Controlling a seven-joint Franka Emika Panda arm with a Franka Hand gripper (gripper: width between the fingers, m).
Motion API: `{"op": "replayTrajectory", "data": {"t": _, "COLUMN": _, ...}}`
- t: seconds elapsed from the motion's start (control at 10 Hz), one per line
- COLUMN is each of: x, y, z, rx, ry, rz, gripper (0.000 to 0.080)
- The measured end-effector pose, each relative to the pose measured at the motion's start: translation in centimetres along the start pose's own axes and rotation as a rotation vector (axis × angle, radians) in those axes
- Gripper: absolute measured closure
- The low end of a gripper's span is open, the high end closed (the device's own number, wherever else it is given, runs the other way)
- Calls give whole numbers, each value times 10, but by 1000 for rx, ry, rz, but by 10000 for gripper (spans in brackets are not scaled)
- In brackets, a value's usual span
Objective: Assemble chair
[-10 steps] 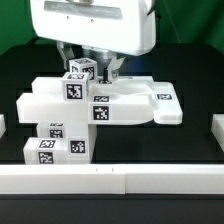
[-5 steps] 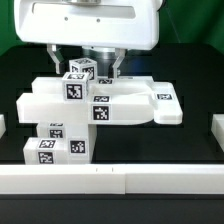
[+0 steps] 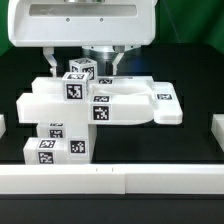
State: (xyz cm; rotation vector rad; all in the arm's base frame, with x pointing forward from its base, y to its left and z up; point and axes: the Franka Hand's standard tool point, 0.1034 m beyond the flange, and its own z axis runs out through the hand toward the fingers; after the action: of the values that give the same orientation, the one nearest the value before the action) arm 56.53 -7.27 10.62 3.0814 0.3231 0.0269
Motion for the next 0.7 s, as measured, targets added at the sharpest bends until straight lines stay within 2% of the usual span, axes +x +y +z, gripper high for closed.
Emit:
{"op": "replayTrajectory", "data": {"t": 0.4, "x": -1, "y": 1, "z": 0, "rx": -9, "ry": -7, "rz": -229, "gripper": 150}}
{"op": "replayTrajectory", "data": {"t": 0.6, "x": -1, "y": 2, "z": 0, "rx": -9, "ry": -7, "rz": -236, "gripper": 150}}
{"op": "replayTrajectory", "data": {"t": 0.7, "x": -1, "y": 2, "z": 0, "rx": -9, "ry": -7, "rz": -235, "gripper": 265}}
